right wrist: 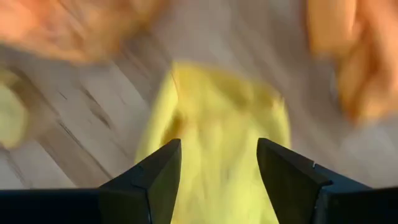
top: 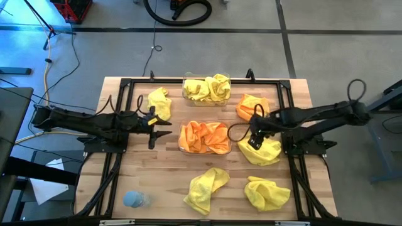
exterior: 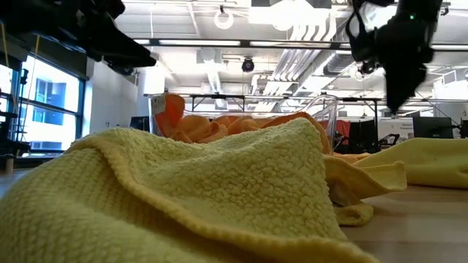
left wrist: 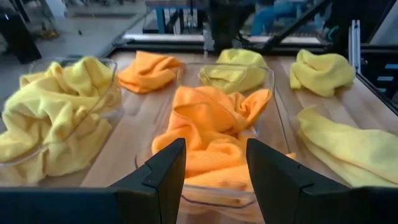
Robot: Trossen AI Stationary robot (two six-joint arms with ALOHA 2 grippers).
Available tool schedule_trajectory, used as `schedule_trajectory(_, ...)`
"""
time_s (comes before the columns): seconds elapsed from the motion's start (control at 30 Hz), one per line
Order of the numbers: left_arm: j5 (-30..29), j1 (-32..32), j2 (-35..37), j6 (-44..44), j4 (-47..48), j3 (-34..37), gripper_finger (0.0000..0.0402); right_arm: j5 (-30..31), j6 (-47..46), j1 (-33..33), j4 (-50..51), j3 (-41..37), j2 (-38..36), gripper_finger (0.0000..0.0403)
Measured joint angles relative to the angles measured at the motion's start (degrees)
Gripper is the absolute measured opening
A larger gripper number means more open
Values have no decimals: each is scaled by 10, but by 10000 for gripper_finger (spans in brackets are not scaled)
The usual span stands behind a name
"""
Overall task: Sort microfiber towel by color & place in baskets
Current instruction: Put the yellow microfiber towel into the top transparent bin
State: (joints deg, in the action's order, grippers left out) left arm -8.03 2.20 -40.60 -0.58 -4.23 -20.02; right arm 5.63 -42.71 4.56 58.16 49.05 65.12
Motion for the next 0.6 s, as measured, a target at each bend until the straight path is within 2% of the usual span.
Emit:
schedule_trajectory(0.07,0,-5,7,11,-18,14,158,-23,-43,15,28,-2,28,206)
schedule_trajectory(0.23,2,-16,11,13,-26,18,158,-102,-107,61,16,-48,79,206)
schedule_trajectory(0.4,24,-19,11,13,-25,18,158,-103,-168,101,-40,-106,112,206)
schedule_trajectory(0.6,30,-19,11,9,-26,18,158,-87,-185,114,-160,-174,135,202)
